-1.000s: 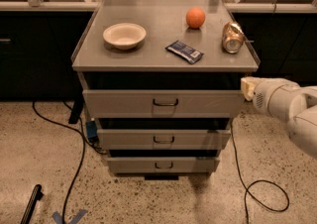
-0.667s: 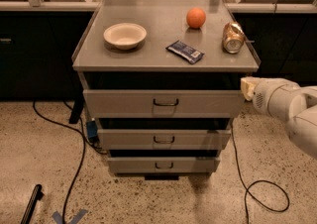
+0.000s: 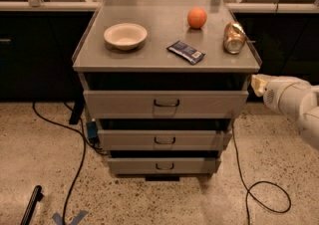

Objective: Open top drawer

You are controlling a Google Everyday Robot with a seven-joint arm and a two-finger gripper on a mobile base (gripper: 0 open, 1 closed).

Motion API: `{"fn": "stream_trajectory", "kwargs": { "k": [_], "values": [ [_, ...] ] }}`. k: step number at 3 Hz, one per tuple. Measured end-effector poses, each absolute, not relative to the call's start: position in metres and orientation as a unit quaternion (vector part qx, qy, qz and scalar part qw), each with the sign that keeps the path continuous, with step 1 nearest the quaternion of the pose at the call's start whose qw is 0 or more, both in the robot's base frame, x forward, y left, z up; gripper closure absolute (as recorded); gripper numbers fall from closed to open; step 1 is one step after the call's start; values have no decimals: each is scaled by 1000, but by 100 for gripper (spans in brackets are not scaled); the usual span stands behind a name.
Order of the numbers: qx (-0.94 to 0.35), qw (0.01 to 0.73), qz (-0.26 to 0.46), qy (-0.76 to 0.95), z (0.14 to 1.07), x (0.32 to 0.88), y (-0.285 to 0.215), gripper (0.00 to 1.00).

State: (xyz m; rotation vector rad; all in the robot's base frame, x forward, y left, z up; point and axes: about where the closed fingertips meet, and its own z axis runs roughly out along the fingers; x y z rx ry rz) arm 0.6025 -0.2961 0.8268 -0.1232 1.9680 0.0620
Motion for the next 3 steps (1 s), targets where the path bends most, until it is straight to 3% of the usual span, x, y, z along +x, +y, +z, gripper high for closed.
{"fn": "stream_trajectory", "kwargs": {
  "k": [3],
  "values": [
    [-35, 534, 77, 841, 782, 639, -270, 100]
  ]
}}
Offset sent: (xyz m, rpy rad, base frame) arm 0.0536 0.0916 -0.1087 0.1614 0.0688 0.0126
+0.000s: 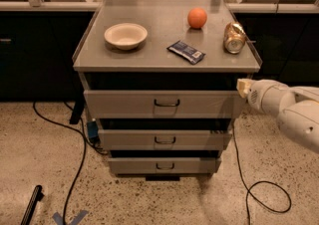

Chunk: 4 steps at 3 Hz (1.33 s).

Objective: Open top drawer

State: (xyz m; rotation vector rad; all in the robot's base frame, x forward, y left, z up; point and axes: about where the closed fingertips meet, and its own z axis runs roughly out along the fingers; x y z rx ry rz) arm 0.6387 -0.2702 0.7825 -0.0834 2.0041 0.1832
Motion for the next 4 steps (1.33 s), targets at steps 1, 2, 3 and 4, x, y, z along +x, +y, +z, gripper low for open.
{"fn": "stream_trajectory", "kwargs": {
  "k": [1, 2, 3, 4],
  "values": [
    [-26, 533, 73, 842, 780, 641, -280, 100],
    [-22, 525, 91, 846, 762, 651, -267, 100],
    [-17, 509, 116, 853, 737, 660, -243, 100],
    [-26, 493, 133, 859, 714, 666, -217, 100]
  ]
}}
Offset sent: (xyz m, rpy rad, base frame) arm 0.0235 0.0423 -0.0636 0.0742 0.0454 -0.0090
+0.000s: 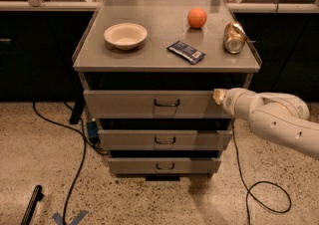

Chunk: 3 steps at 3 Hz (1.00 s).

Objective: Open top drawer

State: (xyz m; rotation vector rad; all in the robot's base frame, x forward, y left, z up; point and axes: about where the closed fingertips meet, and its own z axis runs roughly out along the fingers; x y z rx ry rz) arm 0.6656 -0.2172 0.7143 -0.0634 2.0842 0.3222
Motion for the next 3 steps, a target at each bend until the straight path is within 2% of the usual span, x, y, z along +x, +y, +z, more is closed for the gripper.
{"fn": "stream_trajectory", "kwargs": {
  "k": [1, 3],
  "values": [
    [-57, 485, 138, 862, 698, 677, -190, 100],
    [-63, 489, 135, 860, 704, 681, -188, 100]
  ]
}}
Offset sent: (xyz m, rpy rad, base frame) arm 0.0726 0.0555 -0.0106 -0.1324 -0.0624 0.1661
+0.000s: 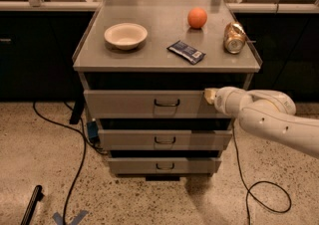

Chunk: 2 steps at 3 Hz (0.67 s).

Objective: Open top drawer

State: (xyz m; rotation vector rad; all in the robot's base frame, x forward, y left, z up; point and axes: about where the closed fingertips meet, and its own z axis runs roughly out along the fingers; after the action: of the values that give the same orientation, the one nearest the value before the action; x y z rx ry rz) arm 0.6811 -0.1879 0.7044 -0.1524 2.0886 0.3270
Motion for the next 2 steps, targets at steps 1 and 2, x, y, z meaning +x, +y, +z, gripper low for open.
{"fn": "stream_trajectory", "kwargs": {
  "k": [1, 2],
  "values": [
    [-71, 503, 124, 852, 726, 688, -190, 100],
    [-76, 511, 108, 850, 742, 711, -192, 100]
  ]
}}
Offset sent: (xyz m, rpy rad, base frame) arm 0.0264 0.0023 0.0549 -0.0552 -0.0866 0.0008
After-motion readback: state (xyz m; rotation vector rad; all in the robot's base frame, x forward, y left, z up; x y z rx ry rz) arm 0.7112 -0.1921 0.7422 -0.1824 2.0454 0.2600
